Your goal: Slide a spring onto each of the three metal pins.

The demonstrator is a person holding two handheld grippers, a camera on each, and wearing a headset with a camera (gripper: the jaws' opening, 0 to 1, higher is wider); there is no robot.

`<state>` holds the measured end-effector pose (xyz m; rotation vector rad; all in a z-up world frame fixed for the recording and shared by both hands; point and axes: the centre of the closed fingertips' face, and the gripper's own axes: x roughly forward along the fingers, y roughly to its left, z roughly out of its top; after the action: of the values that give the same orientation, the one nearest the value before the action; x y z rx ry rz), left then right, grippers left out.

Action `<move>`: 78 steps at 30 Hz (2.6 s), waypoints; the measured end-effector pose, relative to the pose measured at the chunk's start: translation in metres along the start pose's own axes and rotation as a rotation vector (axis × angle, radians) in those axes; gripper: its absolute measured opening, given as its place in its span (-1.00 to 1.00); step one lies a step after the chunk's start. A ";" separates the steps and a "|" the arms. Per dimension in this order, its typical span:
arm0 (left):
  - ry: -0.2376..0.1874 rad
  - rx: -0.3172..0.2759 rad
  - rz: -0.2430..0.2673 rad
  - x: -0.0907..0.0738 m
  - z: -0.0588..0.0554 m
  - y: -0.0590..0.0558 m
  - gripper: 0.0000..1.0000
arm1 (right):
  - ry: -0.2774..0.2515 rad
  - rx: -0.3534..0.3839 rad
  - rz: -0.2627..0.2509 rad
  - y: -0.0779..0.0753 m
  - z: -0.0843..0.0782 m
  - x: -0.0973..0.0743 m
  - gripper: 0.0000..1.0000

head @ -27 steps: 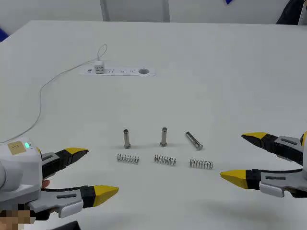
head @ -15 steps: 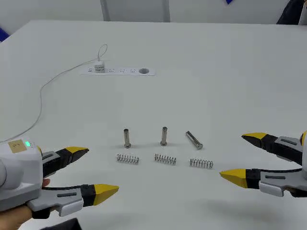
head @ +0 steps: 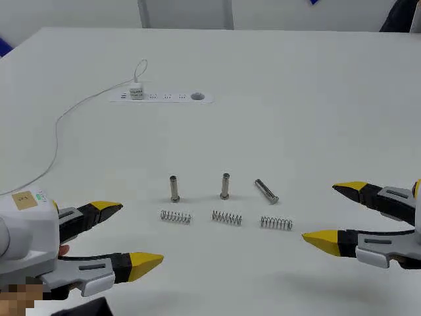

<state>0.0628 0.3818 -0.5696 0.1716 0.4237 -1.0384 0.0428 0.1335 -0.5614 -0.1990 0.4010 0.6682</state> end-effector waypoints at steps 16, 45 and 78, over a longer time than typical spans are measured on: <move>0.002 0.001 0.006 0.000 -0.001 0.001 0.44 | 0.009 -0.012 -0.006 -0.008 0.009 0.007 0.30; 0.011 0.003 0.017 -0.002 -0.001 0.003 0.43 | 0.154 -0.048 -0.034 -0.043 0.032 0.061 -0.23; 0.016 0.004 0.021 -0.002 -0.003 0.003 0.40 | 0.400 0.005 -0.061 -0.041 -0.005 0.133 -0.64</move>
<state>0.0642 0.3861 -0.5713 0.1874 0.4333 -1.0176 0.1617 0.1748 -0.6202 -0.3410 0.7765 0.5657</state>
